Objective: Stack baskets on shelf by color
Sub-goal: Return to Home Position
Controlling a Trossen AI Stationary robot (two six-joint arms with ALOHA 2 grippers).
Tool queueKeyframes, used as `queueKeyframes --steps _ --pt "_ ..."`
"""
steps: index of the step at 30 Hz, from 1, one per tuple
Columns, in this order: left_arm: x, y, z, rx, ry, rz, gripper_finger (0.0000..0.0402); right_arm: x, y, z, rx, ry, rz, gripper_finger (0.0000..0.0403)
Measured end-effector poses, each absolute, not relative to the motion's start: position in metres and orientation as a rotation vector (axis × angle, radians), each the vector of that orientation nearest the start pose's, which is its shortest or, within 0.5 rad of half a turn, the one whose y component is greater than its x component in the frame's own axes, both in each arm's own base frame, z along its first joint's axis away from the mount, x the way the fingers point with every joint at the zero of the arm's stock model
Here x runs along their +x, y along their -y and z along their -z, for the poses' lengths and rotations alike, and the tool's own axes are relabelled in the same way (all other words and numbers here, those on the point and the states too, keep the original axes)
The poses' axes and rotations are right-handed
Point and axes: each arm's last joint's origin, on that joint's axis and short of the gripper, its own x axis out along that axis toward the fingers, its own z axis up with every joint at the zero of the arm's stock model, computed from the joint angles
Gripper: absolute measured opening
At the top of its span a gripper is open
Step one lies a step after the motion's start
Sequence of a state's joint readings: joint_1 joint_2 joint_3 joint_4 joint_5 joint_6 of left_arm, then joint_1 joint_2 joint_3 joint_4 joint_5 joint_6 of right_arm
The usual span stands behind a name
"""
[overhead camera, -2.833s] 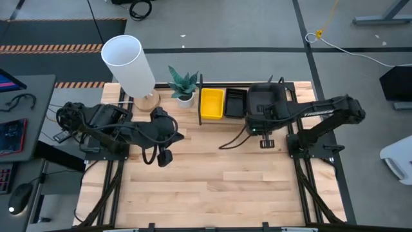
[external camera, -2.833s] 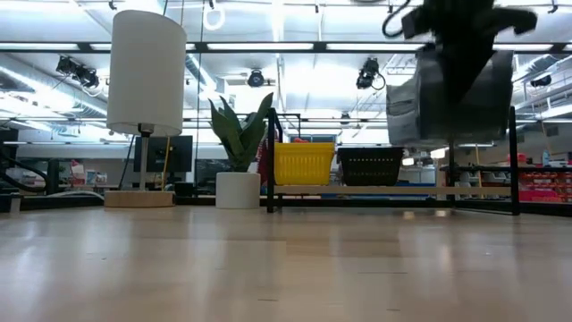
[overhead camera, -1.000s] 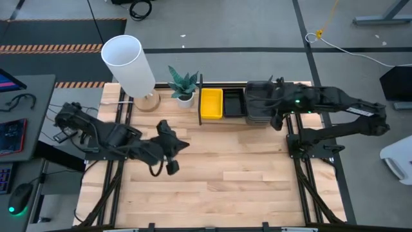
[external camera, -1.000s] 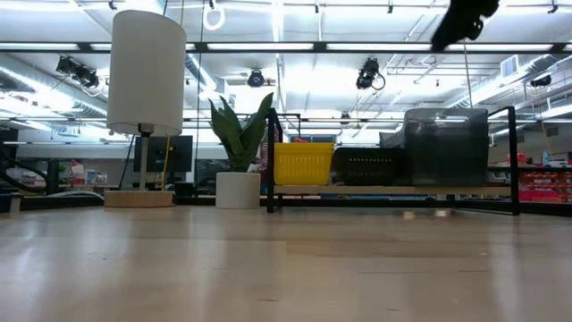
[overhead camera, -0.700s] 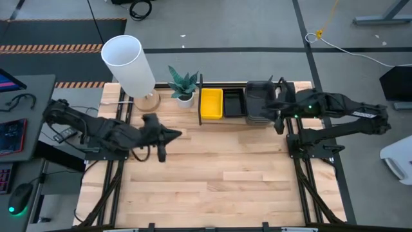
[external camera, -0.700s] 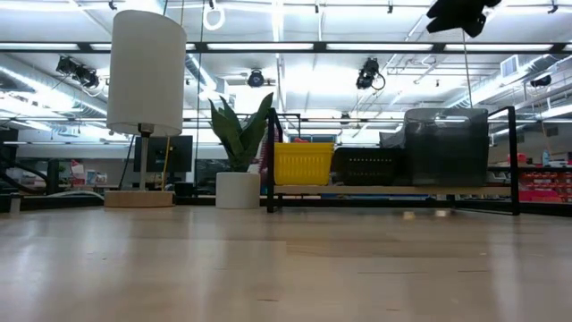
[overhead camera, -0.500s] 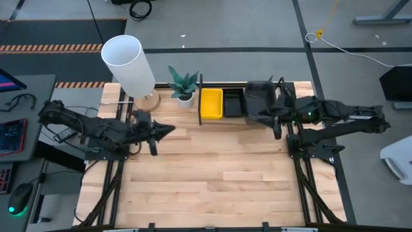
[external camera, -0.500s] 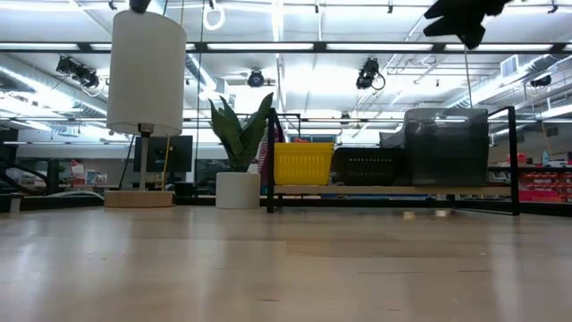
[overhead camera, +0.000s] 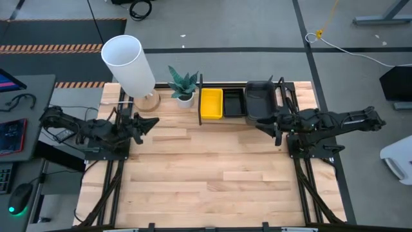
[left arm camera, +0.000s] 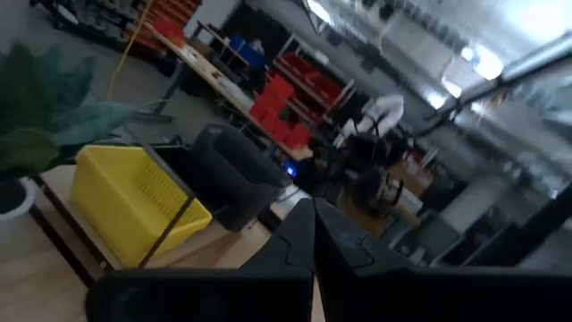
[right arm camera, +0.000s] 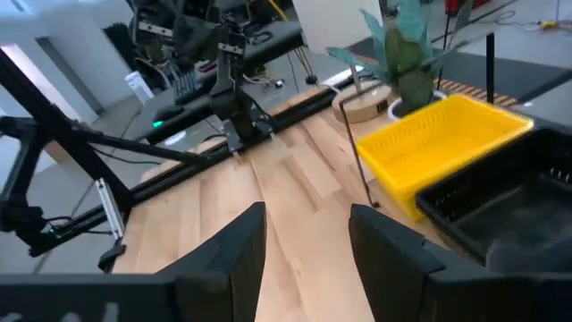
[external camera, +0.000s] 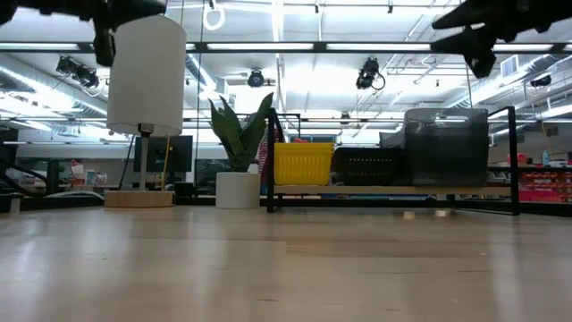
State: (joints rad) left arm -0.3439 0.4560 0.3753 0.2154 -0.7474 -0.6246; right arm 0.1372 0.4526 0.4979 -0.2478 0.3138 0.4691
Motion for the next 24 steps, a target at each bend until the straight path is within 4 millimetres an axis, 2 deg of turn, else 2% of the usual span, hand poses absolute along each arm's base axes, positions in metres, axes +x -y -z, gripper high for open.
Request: queueKeyframes --steps 14,18,24 --pt "0.107 0.016 -0.204 -0.913 0.323 -0.394 0.0002 0.102 -0.006 -0.223 0.532 -0.056 0.176 0.0145" --pt "0.107 0.016 -0.195 -0.960 0.325 -0.407 0.0002 0.097 -0.006 -0.210 0.540 -0.038 0.168 0.0136" --pt "0.107 0.016 -0.195 -0.980 0.332 -0.405 0.0012 0.096 -0.005 -0.190 0.541 0.001 0.157 0.0122"
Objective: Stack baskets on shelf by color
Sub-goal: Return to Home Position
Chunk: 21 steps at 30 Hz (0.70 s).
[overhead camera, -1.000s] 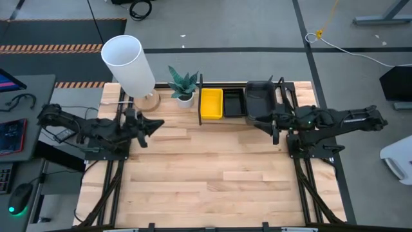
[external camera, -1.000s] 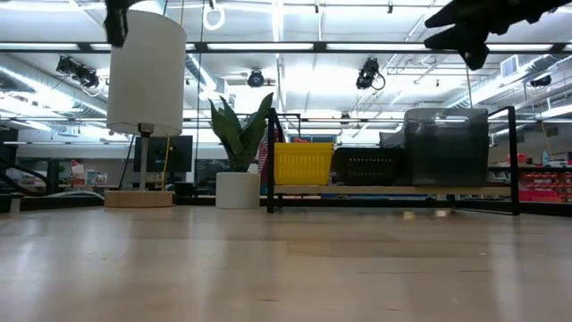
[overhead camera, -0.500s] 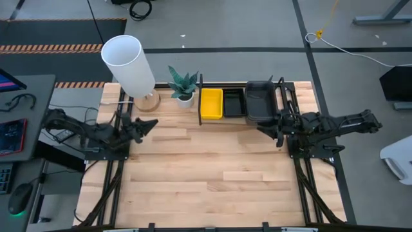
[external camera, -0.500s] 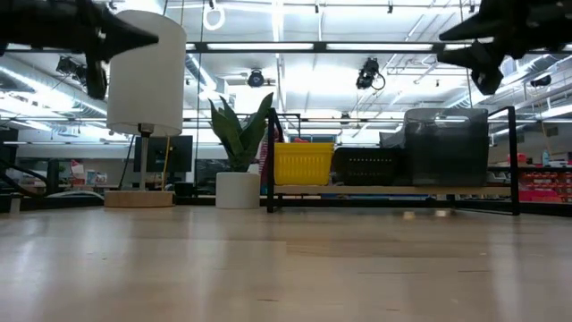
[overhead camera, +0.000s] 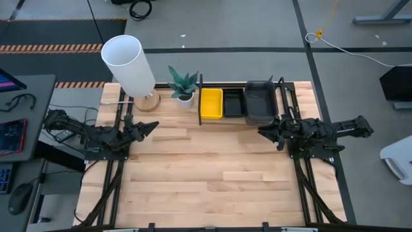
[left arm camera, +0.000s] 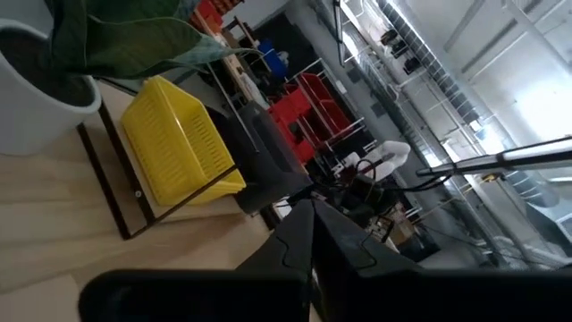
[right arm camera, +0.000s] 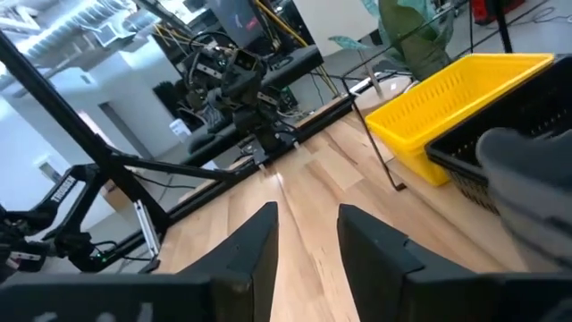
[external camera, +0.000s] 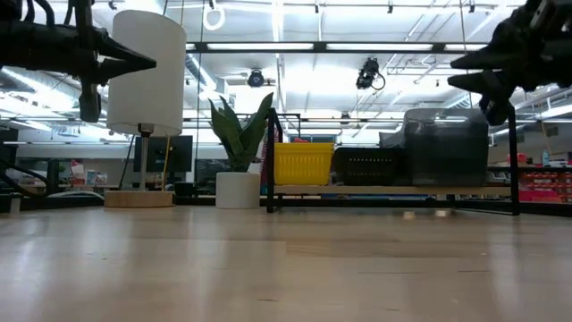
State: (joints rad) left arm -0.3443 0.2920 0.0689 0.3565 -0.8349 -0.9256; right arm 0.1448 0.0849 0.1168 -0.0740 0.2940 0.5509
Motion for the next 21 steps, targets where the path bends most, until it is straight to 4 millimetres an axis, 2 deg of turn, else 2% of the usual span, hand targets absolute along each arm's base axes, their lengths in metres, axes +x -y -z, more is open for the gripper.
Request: queueKeyframes --steps 5,12,14,15,18,21 --pt "0.107 0.015 -0.194 -0.932 0.317 -0.425 0.0013 0.099 -0.006 -0.168 0.573 0.017 0.152 0.0114" --pt "0.108 0.017 -0.193 -0.788 0.248 -0.388 0.0011 0.100 -0.006 -0.167 0.630 0.043 0.139 0.0112" --pt "0.109 0.018 -0.188 -0.620 0.159 -0.365 0.0016 0.100 -0.006 -0.167 0.607 0.036 0.140 0.0112" --pt "0.109 0.019 -0.185 -0.475 0.097 -0.366 0.0019 0.100 -0.006 -0.167 0.571 0.032 0.141 0.0112" --pt "0.109 0.019 -0.176 -0.092 -0.050 -0.374 0.0025 0.100 -0.006 -0.167 0.352 0.016 0.139 0.0113" --pt "0.108 0.019 -0.170 0.164 -0.146 -0.362 0.0028 0.100 -0.006 -0.167 0.195 0.005 0.140 0.0113"
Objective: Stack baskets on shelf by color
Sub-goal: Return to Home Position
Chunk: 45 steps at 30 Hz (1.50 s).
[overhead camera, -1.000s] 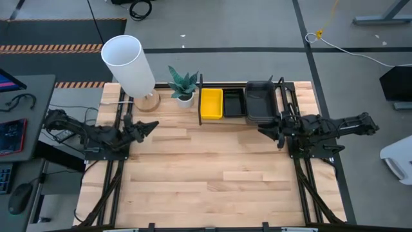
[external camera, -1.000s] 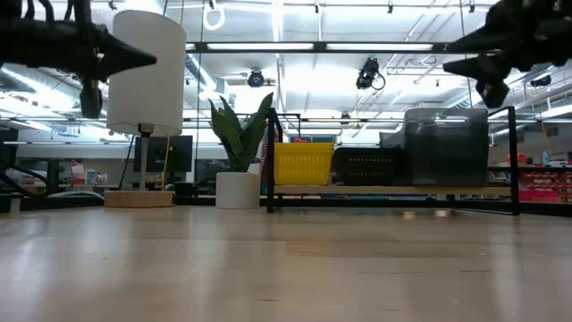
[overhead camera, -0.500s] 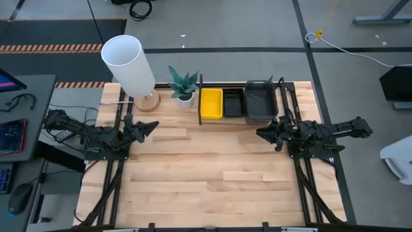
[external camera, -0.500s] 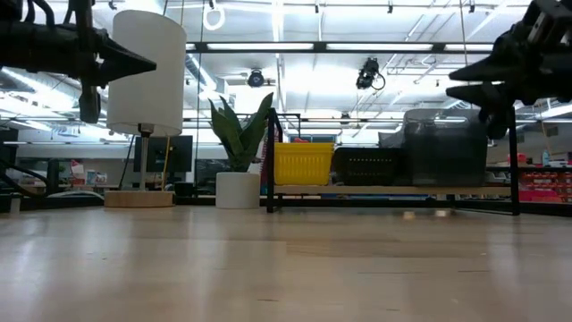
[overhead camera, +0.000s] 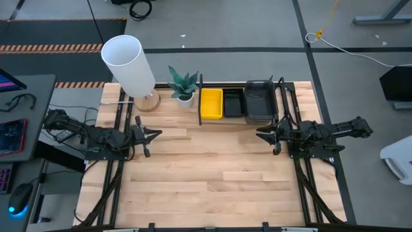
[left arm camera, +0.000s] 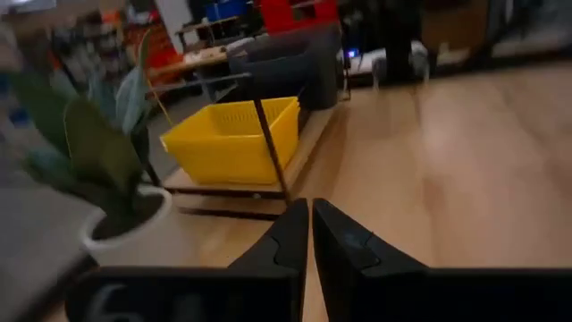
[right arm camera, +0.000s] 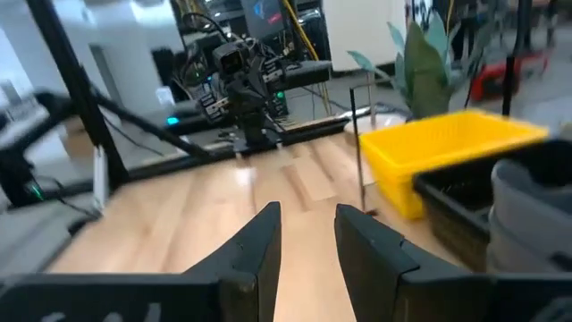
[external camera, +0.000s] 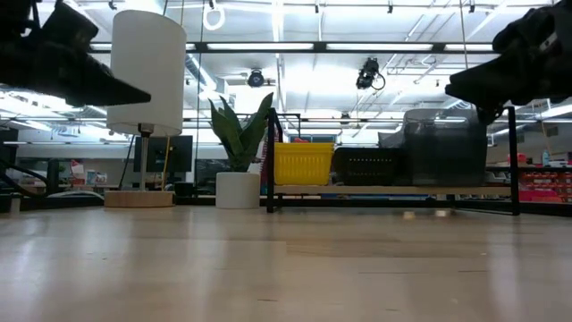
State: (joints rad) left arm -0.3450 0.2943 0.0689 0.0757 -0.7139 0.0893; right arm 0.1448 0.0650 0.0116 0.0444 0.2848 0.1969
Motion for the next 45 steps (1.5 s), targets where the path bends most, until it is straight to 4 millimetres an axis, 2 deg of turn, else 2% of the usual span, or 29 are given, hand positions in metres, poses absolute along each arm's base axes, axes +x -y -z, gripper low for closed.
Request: queueKeyframes --steps 5,45 --pt "0.1081 0.0187 -0.1694 0.329 -0.186 -0.348 0.0026 0.1001 -0.0064 -0.1666 0.128 0.000 0.141 0.0113" --pt "0.1081 0.0187 -0.1694 0.326 -0.185 -0.349 0.0024 0.1001 -0.0064 -0.1666 0.133 0.001 0.141 0.0113"
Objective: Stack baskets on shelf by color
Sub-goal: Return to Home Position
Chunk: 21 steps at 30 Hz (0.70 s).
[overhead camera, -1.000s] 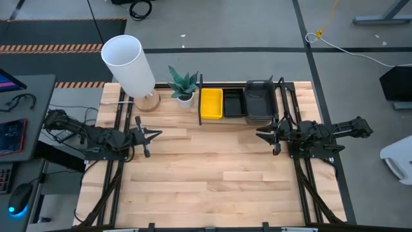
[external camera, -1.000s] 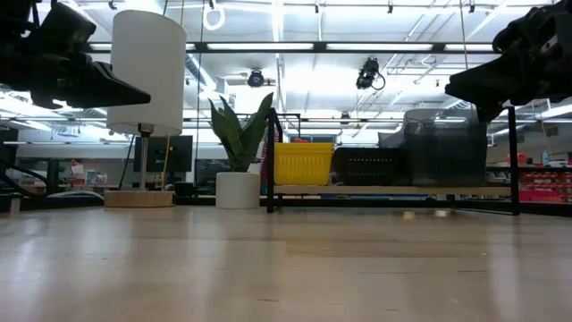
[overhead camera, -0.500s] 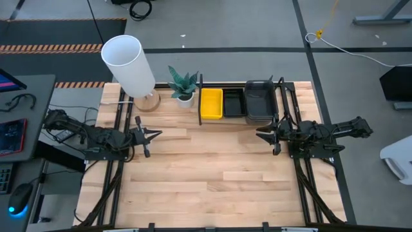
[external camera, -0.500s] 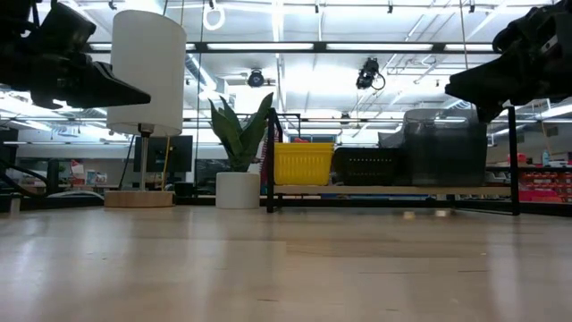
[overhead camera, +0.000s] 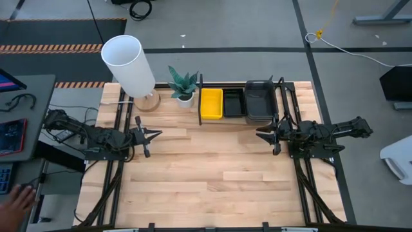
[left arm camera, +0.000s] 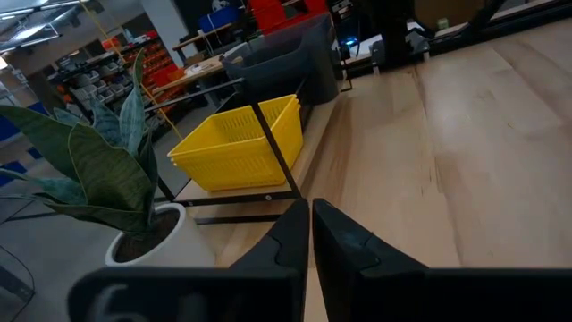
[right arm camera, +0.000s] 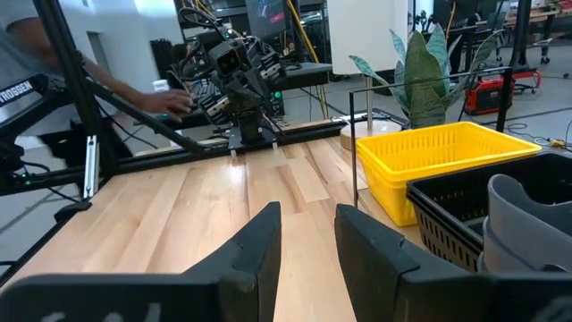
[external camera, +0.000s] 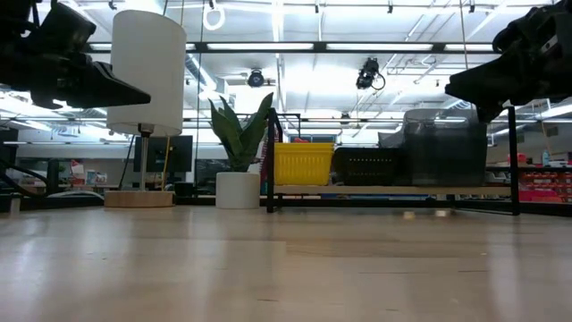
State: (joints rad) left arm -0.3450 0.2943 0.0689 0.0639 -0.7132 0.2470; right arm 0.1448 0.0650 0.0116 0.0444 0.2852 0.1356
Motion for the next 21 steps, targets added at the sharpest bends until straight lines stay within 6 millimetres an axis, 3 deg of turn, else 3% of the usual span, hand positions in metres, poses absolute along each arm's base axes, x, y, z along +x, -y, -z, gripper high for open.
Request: queueKeyframes --steps 21 --pt "0.1081 0.0187 -0.1694 0.326 -0.185 -0.349 0.0020 0.1001 -0.0064 -0.1668 0.134 0.001 0.141 0.0113"
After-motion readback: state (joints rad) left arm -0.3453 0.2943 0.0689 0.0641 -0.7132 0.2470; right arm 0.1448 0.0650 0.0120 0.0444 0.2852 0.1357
